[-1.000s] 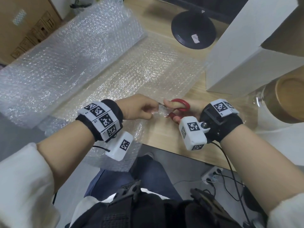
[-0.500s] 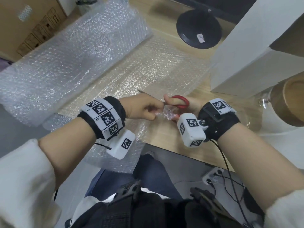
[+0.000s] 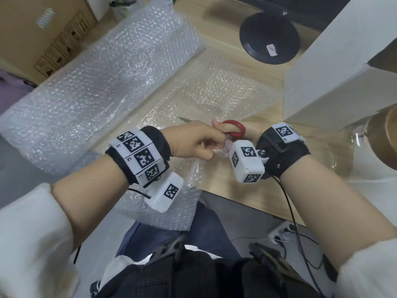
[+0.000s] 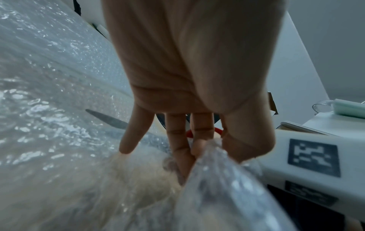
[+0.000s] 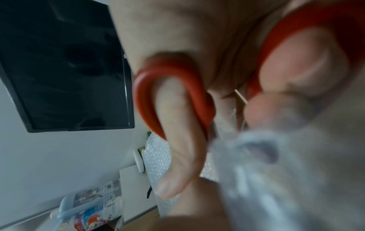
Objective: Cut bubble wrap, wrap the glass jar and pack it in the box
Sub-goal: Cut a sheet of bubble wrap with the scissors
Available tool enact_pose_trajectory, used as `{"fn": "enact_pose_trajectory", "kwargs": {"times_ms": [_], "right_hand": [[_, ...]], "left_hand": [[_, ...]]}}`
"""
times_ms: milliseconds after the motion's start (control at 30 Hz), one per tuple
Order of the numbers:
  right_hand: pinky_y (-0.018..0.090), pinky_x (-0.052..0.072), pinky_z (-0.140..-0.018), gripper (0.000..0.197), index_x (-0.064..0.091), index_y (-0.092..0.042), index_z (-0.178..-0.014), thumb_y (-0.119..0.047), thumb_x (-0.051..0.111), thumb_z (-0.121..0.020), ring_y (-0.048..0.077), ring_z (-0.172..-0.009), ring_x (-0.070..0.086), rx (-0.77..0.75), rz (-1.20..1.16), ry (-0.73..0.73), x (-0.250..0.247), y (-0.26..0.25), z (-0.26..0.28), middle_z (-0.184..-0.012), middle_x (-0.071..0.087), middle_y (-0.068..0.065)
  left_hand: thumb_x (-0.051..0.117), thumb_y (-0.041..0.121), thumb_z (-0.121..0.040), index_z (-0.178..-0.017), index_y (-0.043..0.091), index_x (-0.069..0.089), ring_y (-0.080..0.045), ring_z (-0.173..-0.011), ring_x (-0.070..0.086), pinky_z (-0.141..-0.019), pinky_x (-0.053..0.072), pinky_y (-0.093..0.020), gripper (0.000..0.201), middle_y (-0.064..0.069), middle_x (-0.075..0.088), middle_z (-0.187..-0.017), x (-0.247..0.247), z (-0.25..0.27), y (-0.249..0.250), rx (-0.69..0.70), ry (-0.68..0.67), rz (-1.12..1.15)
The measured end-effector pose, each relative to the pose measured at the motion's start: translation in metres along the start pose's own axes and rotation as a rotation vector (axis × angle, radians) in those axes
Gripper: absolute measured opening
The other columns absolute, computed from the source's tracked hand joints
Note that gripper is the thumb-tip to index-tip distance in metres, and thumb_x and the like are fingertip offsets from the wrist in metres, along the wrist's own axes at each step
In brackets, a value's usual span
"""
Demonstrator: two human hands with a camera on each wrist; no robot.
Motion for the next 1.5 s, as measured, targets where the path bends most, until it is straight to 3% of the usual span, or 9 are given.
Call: {"fn": "enact_pose_trajectory", "kwargs": {"times_ms": [133, 300, 500, 600, 667, 767, 900, 1233, 1500], "right_hand": [[0.019, 0.048, -0.052, 0.060, 0.061, -0.002, -0.080, -0.057, 0.037, -0.081, 0.012, -0.050, 0.057, 0.019, -0.071, 0.010, -0.001, -0.002, -0.007, -0.059, 0.062, 0.004], [0.022, 0.050, -0.050, 0.059, 0.062, -0.001, -0.071, -0.054, 0.042, -0.088, 0.014, -0.049, 0.059, -0.018, -0.161, 0.003, 0.004, -0.006, -0.012, -0.057, 0.060, 0.007], [0.021, 0.043, -0.041, 0.059, 0.038, -0.009, -0.111, -0.050, 0.063, -0.078, 0.010, -0.037, 0.048, -0.040, -0.216, 0.028, -0.004, -0.003, -0.016, -0.045, 0.048, 0.001], [0.023, 0.048, -0.045, 0.057, 0.045, -0.008, -0.106, -0.050, 0.069, -0.076, 0.014, -0.044, 0.058, -0.018, -0.217, 0.000, -0.010, -0.003, -0.016, -0.055, 0.060, 0.005], [0.025, 0.051, -0.046, 0.047, 0.054, -0.001, -0.086, -0.045, 0.068, -0.077, 0.016, -0.045, 0.062, 0.001, -0.229, -0.020, -0.013, -0.006, -0.016, -0.056, 0.063, 0.007], [0.020, 0.046, -0.038, 0.055, 0.040, -0.009, -0.071, -0.045, 0.080, -0.063, 0.012, -0.034, 0.053, 0.016, -0.185, -0.023, -0.015, -0.011, -0.017, -0.043, 0.054, 0.002], [0.018, 0.049, -0.041, 0.055, 0.047, -0.007, -0.076, -0.047, 0.081, -0.060, 0.011, -0.040, 0.059, 0.037, -0.197, -0.028, -0.017, -0.007, -0.025, -0.050, 0.062, 0.003], [0.018, 0.044, -0.038, 0.051, 0.059, -0.006, -0.059, -0.054, 0.075, -0.061, 0.012, -0.035, 0.056, -0.042, -0.063, -0.096, -0.008, -0.016, -0.052, -0.044, 0.059, 0.002], [0.018, 0.046, -0.044, 0.082, 0.049, 0.011, -0.083, -0.066, 0.067, -0.063, 0.009, -0.040, 0.055, -0.024, 0.080, -0.167, -0.002, -0.026, -0.057, -0.047, 0.058, -0.002]], "left_hand": [[0.053, 0.017, -0.069, -0.061, 0.035, 0.032, -0.022, -0.063, 0.045, -0.064, 0.039, -0.030, 0.029, 0.003, 0.044, -0.064, 0.000, 0.003, 0.006, 0.052, 0.000, -0.002], [0.045, 0.036, -0.061, -0.057, 0.031, 0.032, -0.013, -0.061, 0.038, -0.058, 0.031, -0.018, 0.015, 0.000, 0.042, -0.063, -0.006, 0.008, 0.005, 0.018, 0.016, 0.029], [0.052, 0.030, -0.063, -0.054, 0.037, 0.044, -0.012, -0.064, 0.041, -0.069, 0.038, -0.030, 0.014, 0.003, 0.042, -0.063, -0.006, 0.014, -0.007, -0.057, -0.034, 0.242], [0.062, 0.032, -0.072, -0.074, 0.032, 0.058, -0.009, -0.076, 0.053, -0.082, 0.042, -0.028, 0.005, 0.003, 0.055, -0.078, -0.017, 0.031, -0.016, -0.143, -0.026, 0.468], [0.067, 0.042, -0.074, -0.100, 0.021, 0.059, -0.006, -0.098, 0.055, -0.095, 0.041, -0.030, 0.035, 0.005, 0.059, -0.105, -0.028, 0.040, -0.036, -0.274, 0.212, 0.415], [0.064, 0.057, -0.072, -0.141, 0.014, 0.029, -0.025, -0.140, 0.020, -0.115, 0.013, -0.047, 0.088, -0.010, 0.020, -0.152, -0.026, 0.048, -0.075, -0.789, 0.516, -0.077], [0.052, 0.081, -0.059, -0.142, 0.007, -0.025, -0.026, -0.138, -0.030, -0.109, -0.015, -0.054, 0.135, -0.010, -0.034, -0.150, 0.004, 0.039, -0.107, -0.932, 0.344, -0.289], [0.052, 0.084, -0.054, -0.136, 0.006, -0.035, -0.027, -0.134, -0.037, -0.107, -0.015, -0.058, 0.143, -0.011, -0.042, -0.146, 0.006, 0.040, -0.110, -0.894, 0.279, -0.235], [0.059, 0.084, -0.046, -0.135, 0.005, -0.036, -0.027, -0.134, -0.039, -0.108, -0.018, -0.058, 0.152, -0.011, -0.042, -0.145, 0.006, 0.036, -0.104, -0.925, 0.294, -0.236]]}}
Point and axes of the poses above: each hand's wrist, its own z-axis away from the middle knuckle, its own x-axis out of the palm, y = z × x, the point moved 2 cm from there along -z, towards the middle knuckle
